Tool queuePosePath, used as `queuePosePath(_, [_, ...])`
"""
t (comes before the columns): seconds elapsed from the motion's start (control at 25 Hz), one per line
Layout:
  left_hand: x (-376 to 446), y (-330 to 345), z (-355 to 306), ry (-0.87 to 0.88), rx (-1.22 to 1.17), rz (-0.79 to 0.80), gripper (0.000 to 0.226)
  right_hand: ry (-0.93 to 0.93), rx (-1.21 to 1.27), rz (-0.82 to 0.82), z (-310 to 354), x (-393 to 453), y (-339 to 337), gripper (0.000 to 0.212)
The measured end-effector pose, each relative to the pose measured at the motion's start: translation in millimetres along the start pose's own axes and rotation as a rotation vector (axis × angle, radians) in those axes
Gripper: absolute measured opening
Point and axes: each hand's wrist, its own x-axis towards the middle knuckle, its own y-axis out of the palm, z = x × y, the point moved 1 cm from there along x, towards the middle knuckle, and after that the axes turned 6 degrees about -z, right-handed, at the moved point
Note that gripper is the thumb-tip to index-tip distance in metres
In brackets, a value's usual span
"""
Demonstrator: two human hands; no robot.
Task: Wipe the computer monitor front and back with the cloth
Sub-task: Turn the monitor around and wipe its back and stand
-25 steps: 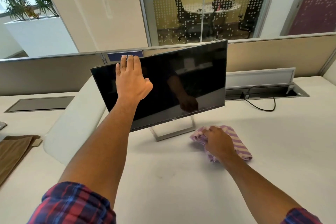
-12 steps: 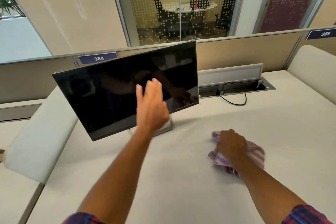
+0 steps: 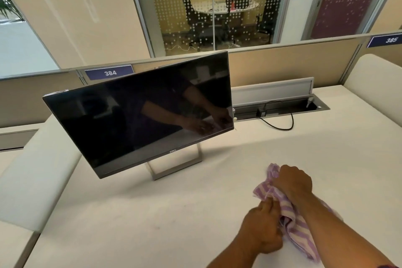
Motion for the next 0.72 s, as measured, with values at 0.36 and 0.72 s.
queuePosePath(0.36, [-3,-29,62,-0.218,-0.066,-0.432,0.059,-0.063,-0.269,-0.003,45,15,-37,0.03])
queuePosePath(0.72, [-84,-73,209,-0.958,0.085,-0.512,0.09,-0.597,0.205,0.149,184,4,29,0.055])
